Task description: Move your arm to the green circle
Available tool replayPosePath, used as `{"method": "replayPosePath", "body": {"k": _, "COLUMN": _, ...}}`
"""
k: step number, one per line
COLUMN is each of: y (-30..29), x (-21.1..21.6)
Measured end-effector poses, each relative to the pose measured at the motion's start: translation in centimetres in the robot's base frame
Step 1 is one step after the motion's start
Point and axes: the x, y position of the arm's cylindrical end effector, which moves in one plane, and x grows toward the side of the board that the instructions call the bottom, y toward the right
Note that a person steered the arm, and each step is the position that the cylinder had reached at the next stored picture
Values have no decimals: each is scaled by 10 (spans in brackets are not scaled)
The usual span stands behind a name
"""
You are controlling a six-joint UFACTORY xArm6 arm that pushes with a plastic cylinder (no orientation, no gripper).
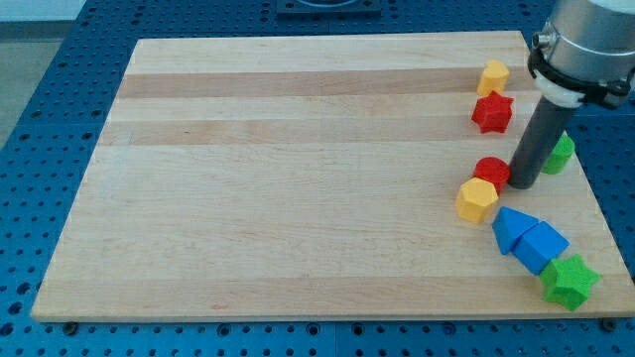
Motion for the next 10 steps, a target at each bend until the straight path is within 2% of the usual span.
{"method": "replayPosePath", "body": {"k": 1, "y": 7, "x": -43}}
{"method": "replayPosePath", "body": {"k": 2, "y": 14, "x": -112}}
{"method": "replayPosePath", "body": {"k": 3, "y": 19, "x": -134}}
{"method": "replayPosePath", "body": {"k": 4, "y": 70, "x": -132}}
{"method": "replayPosePath", "body": {"k": 5, "y": 104, "x": -97}}
{"method": "replayPosePath", "body": {"k": 6, "y": 103, "x": -50}}
{"method": "replayPosePath", "body": {"k": 7, "y": 98, "x": -37}}
{"method": "replayPosePath", "body": {"k": 9, "y": 93, "x": -61}}
{"method": "replayPosePath", "body": {"k": 10, "y": 80, "x": -58}}
